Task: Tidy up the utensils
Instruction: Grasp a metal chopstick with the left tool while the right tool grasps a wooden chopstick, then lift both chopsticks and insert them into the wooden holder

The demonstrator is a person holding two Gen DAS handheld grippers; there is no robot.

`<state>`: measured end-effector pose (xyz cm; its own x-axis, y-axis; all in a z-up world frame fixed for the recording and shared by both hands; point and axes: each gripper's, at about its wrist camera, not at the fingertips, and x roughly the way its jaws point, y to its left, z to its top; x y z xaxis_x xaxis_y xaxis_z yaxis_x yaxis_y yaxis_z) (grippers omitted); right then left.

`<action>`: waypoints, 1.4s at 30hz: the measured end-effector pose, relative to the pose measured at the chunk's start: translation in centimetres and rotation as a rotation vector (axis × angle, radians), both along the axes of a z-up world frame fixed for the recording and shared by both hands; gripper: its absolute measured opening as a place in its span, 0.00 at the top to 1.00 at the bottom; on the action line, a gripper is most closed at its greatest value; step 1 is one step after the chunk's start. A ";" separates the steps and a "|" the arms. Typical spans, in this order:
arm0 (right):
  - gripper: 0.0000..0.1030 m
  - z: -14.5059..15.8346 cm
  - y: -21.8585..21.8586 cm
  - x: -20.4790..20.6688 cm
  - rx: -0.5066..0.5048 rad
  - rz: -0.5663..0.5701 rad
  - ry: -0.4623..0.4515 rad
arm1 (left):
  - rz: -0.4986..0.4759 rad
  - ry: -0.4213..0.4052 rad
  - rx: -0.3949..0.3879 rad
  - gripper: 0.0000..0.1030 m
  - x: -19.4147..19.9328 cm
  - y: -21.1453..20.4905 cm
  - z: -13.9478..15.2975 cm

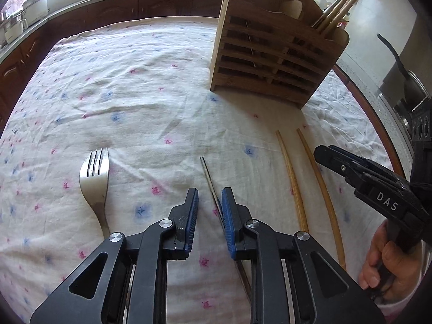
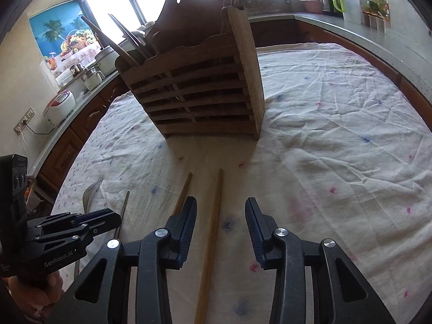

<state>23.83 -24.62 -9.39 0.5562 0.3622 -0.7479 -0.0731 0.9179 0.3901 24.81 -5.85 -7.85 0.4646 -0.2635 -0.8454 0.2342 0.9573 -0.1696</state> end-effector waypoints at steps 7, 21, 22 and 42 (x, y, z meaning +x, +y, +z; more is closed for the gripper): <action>0.74 -0.4 2.6 1.3 -0.176 0.050 -0.016 | 0.006 -0.048 0.088 0.92 0.5 -1.9 -0.3; 0.95 3.5 -1.1 -2.2 0.047 0.002 -0.066 | 0.023 -0.060 -0.101 0.96 -1.9 1.5 2.9; 0.95 4.2 -1.3 -2.6 0.060 0.000 -0.079 | 0.025 -0.068 -0.114 0.96 -2.3 1.8 3.5; 0.95 15.5 -5.7 -8.8 0.133 -0.084 -0.346 | 0.017 -0.283 -0.247 0.96 -8.7 5.6 13.7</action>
